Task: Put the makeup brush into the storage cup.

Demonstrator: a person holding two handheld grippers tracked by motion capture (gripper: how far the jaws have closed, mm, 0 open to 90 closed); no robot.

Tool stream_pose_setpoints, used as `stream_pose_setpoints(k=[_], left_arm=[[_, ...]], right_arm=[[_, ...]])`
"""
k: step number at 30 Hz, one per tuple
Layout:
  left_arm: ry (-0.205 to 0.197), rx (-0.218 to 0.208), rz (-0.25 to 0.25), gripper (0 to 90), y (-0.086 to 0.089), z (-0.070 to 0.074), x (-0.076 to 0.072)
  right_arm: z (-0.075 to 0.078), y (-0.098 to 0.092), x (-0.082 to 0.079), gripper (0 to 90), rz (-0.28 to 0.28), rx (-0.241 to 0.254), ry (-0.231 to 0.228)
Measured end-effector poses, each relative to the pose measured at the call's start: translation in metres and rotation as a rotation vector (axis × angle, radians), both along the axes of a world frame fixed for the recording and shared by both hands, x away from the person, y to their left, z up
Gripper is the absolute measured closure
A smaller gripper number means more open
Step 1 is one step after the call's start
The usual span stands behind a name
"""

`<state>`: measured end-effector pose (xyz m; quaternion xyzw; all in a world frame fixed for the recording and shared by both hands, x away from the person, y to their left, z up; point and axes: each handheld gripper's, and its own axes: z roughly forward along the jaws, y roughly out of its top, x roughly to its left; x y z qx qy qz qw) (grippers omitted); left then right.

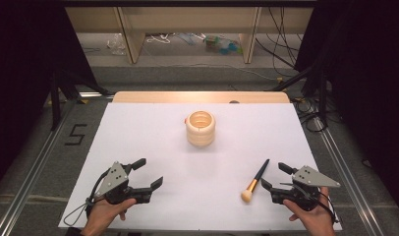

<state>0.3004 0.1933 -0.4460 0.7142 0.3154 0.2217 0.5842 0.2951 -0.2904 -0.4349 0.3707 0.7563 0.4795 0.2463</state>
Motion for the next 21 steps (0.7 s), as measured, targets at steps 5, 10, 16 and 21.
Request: stream_pose_setpoints(k=[5,10,16,21], left_arm=[[0.002,0.002,-0.004,16.0,-0.001,0.000,0.001],[0.003,0.003,-0.008,16.1,-0.002,-0.001,0.001],[0.005,0.011,-0.005,16.0,-0.001,-0.002,0.002],[0.013,0.009,-0.003,16.1,-0.002,-0.002,0.002]], right_arm=[[-0.001,-0.002,0.001,20.1,0.022,-0.027,0.021],[0.000,-0.005,0.008,19.6,0.059,-0.036,0.016],[0.003,-0.008,0.020,16.1,0.103,-0.071,0.040],[0.015,-0.002,0.036,16.5,0.221,-0.147,0.061]])
